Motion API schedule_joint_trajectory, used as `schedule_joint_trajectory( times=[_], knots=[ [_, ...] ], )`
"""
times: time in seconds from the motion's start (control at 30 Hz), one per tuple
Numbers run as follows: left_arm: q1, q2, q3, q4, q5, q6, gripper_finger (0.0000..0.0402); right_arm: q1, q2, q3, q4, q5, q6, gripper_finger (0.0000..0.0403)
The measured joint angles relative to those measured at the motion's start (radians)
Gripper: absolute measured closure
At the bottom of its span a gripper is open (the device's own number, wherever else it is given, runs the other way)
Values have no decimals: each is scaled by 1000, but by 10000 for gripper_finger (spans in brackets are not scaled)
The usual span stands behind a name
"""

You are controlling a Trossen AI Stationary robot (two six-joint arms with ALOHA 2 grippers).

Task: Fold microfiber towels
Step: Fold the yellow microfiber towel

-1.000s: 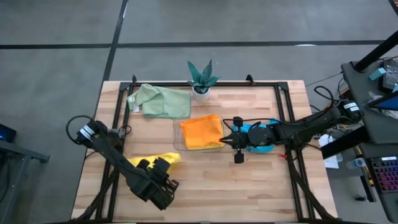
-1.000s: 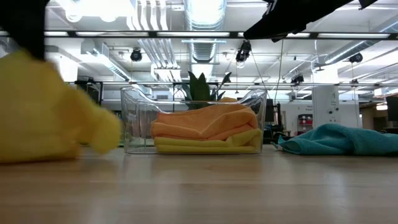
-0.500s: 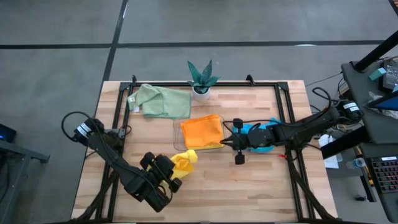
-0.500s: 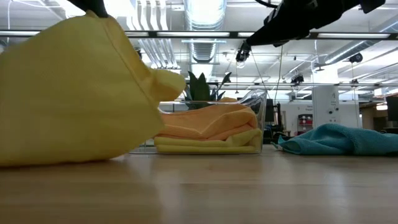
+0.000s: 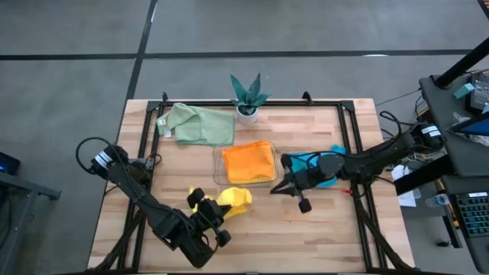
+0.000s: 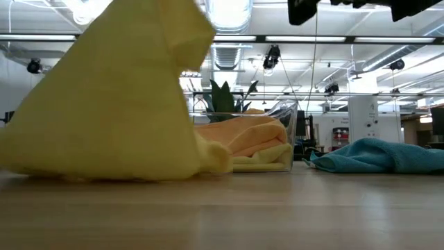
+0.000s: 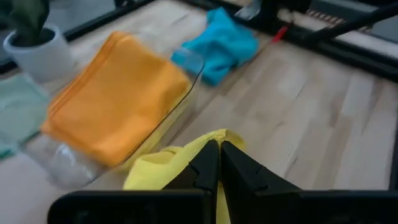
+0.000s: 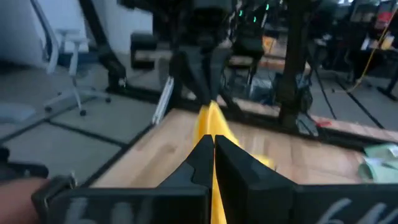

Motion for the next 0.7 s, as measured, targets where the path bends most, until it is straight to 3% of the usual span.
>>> schedule_joint_trajectory(
  times=[0.17, 0.7],
  knots=[
    [0, 9, 0, 69, -12, 51, 402, 2, -34, 0, -63, 8, 20, 394],
    [26, 55, -1, 80, -44, 44, 401, -4, -58, 0, -79, 8, -31, 394]
  ],
)
